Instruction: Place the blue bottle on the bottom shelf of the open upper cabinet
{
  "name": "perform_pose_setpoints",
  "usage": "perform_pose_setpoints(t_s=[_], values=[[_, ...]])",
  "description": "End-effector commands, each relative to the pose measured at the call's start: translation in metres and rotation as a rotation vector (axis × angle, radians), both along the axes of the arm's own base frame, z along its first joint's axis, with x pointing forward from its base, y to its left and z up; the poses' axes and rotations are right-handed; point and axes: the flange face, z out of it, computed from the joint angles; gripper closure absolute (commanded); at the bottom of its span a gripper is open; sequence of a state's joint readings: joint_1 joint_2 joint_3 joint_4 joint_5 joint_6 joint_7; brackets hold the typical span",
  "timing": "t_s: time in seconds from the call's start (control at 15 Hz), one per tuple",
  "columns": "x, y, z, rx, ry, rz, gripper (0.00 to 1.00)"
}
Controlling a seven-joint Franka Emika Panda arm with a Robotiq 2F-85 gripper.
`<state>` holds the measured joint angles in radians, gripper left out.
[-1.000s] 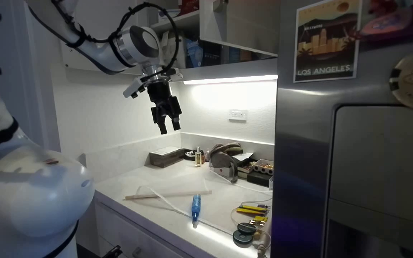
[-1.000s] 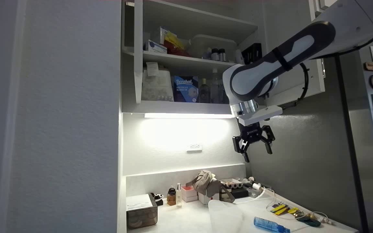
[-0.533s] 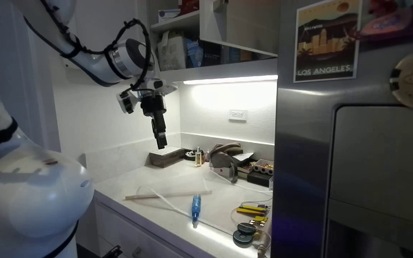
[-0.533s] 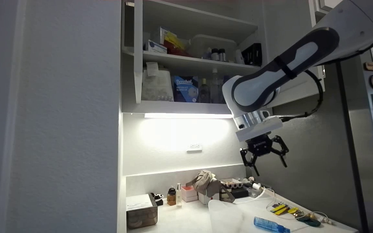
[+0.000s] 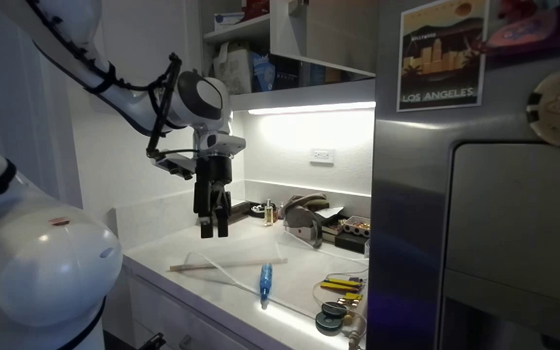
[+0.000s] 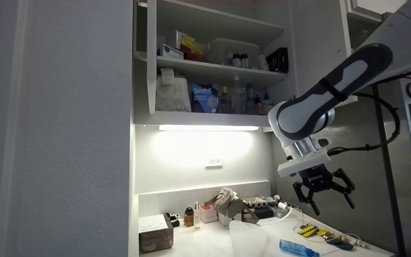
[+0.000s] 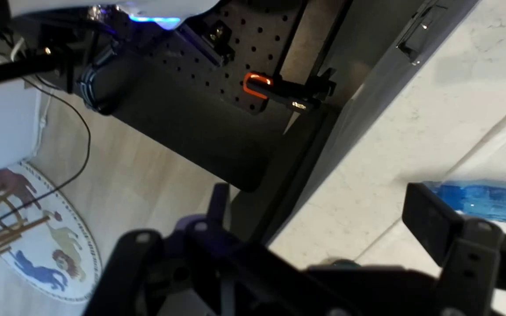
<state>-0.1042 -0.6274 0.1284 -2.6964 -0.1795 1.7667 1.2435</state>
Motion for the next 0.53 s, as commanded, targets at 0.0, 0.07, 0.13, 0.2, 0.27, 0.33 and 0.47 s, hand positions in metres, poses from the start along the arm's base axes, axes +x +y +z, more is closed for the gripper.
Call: perform_pose_setpoints(t_s=[0.0, 0.07, 0.13, 0.2, 0.27, 0.33, 0.47], values=[[-0.01, -0.014, -0.005, 0.012, -0.032, -0.195, 0.0], [-0.009, -0.017, -0.007, 0.01, -0.04, -0.246, 0.0], [-0.007, -0.018, -0.008, 0.007, -0.051, -0.298, 0.0], [-0.003, -0.017, -0.011, 0.003, -0.064, -0.35, 0.0], [0.001, -0.017, -0.013, -0.003, -0.082, -0.402, 0.0], [0.006, -0.019, -0.015, -0.01, -0.101, -0.452, 0.0], [0.016, -0.021, -0.021, -0.024, -0.149, -0.552, 0.0]])
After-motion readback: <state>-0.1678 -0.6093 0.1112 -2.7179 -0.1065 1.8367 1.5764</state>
